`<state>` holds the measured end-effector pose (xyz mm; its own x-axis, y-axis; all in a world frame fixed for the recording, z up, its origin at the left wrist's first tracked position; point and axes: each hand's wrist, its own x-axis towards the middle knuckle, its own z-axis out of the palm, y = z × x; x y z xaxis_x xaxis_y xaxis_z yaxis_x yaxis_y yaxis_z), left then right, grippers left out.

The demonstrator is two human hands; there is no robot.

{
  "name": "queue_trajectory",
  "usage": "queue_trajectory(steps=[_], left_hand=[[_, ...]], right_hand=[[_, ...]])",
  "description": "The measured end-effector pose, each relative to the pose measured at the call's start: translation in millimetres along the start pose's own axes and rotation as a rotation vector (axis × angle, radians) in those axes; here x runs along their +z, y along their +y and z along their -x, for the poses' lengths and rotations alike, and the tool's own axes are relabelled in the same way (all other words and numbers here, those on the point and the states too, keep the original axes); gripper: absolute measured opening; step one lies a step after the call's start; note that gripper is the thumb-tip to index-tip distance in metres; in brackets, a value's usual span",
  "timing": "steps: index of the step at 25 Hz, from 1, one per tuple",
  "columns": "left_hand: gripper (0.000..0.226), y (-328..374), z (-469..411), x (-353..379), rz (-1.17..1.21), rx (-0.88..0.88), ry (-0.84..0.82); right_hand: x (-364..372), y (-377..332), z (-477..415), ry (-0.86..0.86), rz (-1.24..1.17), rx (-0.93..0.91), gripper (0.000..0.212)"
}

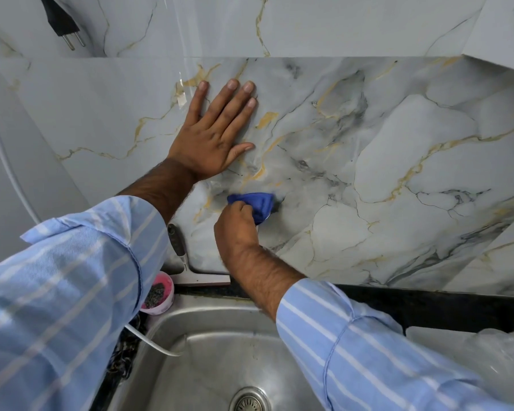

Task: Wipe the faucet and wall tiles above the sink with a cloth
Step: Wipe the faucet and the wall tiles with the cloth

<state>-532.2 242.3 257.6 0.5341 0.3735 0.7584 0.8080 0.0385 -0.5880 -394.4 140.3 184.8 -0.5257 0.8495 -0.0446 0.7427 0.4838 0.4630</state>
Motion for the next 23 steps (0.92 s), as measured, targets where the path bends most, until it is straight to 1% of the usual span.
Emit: queue_trajectory(steps=[1,2,6,7,9,11,12,14,15,16,17,19,20,22,23], left_hand=[[0.078,0,0,1,0.001,0.001,0.001],[0.078,0,0,2,0.001,0.003,0.003],[0.078,-1,1,2,0.013,-0.001,0.006],[0.078,-1,0,2,0.014,-0.002,0.004],[0.078,-1,0,0,0.019,-0.005,-0.002],[0.077,0,-1,-2,0.023,-0.004,-0.01],[0.077,0,-1,-2,0.025,-0.002,-0.013],[0.076,1,-2,-4,0.027,-0.002,-0.018],[0.076,1,-2,-4,0.024,-0.004,-0.02],[0.076,1,-2,-5,0.02,-0.007,-0.02],[0.076,1,-2,-5,0.015,-0.007,-0.018],[0.076,3,-2,-6,0.013,-0.01,-0.019],[0.076,3,-3,-6,0.012,-0.013,-0.022],[0.075,3,-2,-7,-0.004,-0.015,-0.028],[0.075,3,-2,-8,-0.015,-0.013,-0.031]], right_hand=[[4,3,-6,0.033,0.04,-0.056,0.038],[6,6,-15,0.009,0.029,-0.106,0.04],[6,6,-29,-0.252,-0.072,-0.172,0.048],[7,9,-30,-0.278,-0.11,-0.164,0.047],[-2,23,-31,-0.298,-0.265,-0.139,0.038],[1,36,-27,-0.318,-0.479,-0.125,0.021],[11,39,-19,-0.229,-0.649,-0.099,0.019],[37,41,9,0.174,-1.052,0.09,0.02],[42,43,22,0.314,-1.201,0.185,0.018],[46,45,27,0.365,-1.289,0.244,0.015],[47,47,27,0.364,-1.352,0.285,0.013],[43,53,14,0.29,-1.375,0.346,0.016],[42,56,5,0.205,-1.422,0.4,0.02],[43,52,-7,-0.037,-1.595,0.497,0.027],[45,46,-11,-0.145,-1.619,0.518,0.027]])
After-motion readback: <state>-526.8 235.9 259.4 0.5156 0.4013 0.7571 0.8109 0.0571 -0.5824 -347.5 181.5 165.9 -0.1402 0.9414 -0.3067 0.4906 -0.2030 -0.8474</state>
